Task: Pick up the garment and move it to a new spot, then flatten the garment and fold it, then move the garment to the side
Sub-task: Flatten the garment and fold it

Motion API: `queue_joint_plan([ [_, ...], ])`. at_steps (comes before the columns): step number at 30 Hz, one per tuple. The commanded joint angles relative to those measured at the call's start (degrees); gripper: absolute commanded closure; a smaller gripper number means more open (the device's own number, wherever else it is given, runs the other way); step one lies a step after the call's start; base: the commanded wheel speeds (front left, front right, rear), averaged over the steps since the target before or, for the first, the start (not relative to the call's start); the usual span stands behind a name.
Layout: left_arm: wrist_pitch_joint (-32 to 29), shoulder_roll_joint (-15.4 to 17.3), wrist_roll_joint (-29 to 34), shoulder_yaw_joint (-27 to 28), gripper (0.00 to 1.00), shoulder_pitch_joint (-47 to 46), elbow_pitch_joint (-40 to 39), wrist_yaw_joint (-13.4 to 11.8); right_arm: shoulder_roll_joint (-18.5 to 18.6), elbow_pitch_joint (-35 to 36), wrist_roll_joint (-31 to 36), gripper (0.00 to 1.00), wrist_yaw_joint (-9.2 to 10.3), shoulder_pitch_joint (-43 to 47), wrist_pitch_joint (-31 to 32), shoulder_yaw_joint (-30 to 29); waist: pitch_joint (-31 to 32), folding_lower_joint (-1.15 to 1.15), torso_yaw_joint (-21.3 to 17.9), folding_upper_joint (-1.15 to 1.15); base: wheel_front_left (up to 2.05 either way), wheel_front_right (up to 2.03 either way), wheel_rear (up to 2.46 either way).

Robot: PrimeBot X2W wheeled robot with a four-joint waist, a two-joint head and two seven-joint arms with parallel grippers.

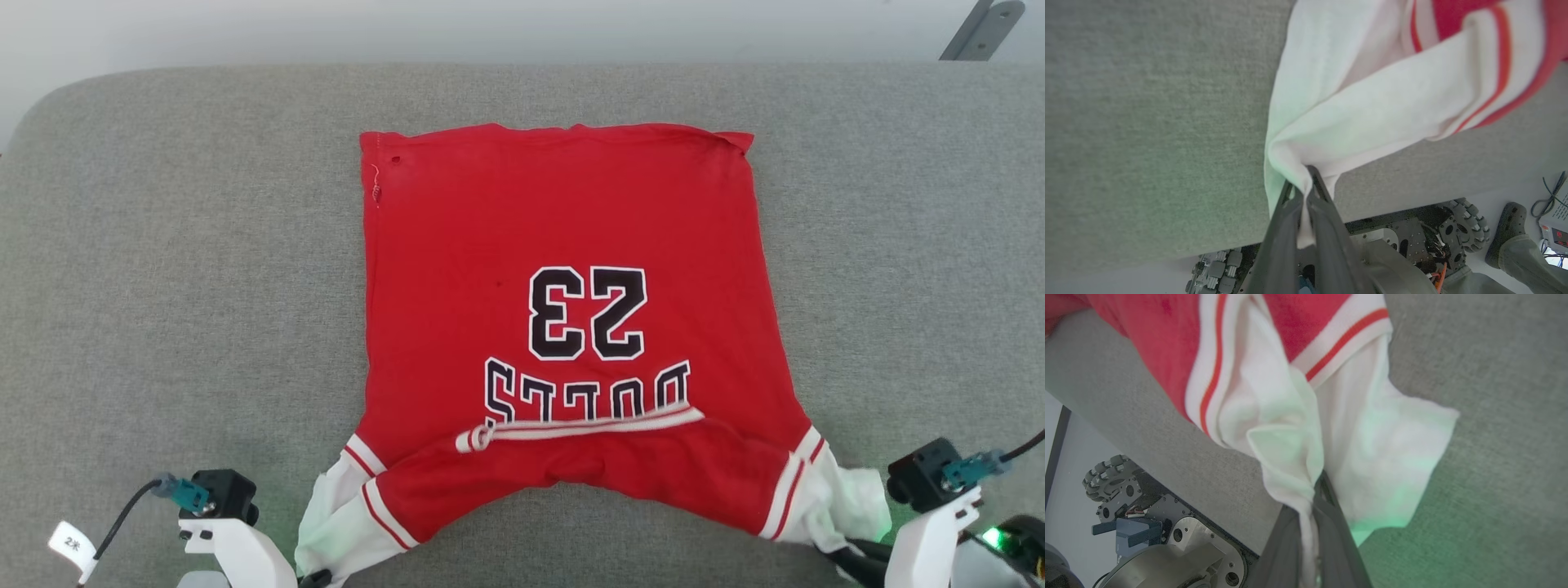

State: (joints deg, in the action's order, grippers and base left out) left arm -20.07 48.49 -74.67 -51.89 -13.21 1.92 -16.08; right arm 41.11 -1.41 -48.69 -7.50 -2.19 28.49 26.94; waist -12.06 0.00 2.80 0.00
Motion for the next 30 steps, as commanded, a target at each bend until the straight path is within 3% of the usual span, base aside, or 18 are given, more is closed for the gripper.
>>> queue_joint_plan([
  [1, 0.10, -0.49, -0.36, -0.36, 1.00, 1.14, 0.62, 0.04, -0.83, -0.03, 0.41, 1.00, 0.02, 1.17, 0.54, -0.19, -0.04, 0.00, 0.07, 0.00, 0.00, 0.00, 0.00],
  [3, 1.48, -1.25, -0.10, -0.12, 1.00, 1.30, 1.08, 0.61, -1.59, -0.39, 1.32, 1.00, 0.02, 1.91, 0.91, -1.25, -0.10, 0.00, 0.22, 0.00, 0.00, 0.00, 0.00],
  [5, 2.48, -1.74, -0.15, 0.33, 1.00, 1.34, 1.70, 0.90, -2.20, 0.41, 2.67, 0.56, 0.03, 1.96, 1.06, -2.97, -0.16, 0.00, 0.40, 0.00, 0.00, 0.00, 0.00],
  [6, 2.94, -1.85, 0.29, 0.31, 1.00, 1.19, 1.92, 1.14, -2.35, 1.33, 3.26, 0.07, 0.03, 1.76, 1.15, -4.09, -0.28, 0.00, 0.46, 0.00, 0.00, 0.00, 0.00],
  [7, 3.42, -2.03, 0.55, 0.53, 1.00, 0.91, 1.99, 1.32, -2.85, 2.41, 3.33, 0.00, 0.03, 1.64, 1.31, -5.44, -0.46, 0.00, 0.58, 0.00, 0.00, 0.00, 0.00],
  [12, 5.33, -3.19, 1.39, 1.32, 1.00, -0.97, 1.55, 2.46, -4.50, 10.29, 7.09, 0.00, 0.02, -0.21, 3.23, -13.68, -1.82, 0.00, 1.52, 0.00, 0.00, 0.00, 0.00],
  [18, 5.55, -5.02, 2.82, 1.13, 1.00, -3.64, 1.62, 3.31, -10.93, 13.39, 13.11, 0.00, 0.02, -7.28, 5.28, -23.61, -5.02, 0.00, 3.69, 0.00, 0.00, 0.00, 0.00],
  [24, 5.57, -8.30, 4.42, 0.36, 1.00, -7.19, 2.63, 4.99, -15.08, 5.94, 17.49, 0.00, 0.02, -19.14, 5.89, -26.13, -8.20, 0.00, 7.22, 0.00, 0.00, 0.00, 0.00],
  [30, 5.40, -11.00, 6.15, -0.49, 1.00, -10.48, 4.67, 6.77, -14.76, -7.42, 20.01, 0.00, 0.02, -31.64, 5.96, -25.81, -10.99, 0.00, 10.95, 0.00, 0.00, 0.00, 0.00],
])
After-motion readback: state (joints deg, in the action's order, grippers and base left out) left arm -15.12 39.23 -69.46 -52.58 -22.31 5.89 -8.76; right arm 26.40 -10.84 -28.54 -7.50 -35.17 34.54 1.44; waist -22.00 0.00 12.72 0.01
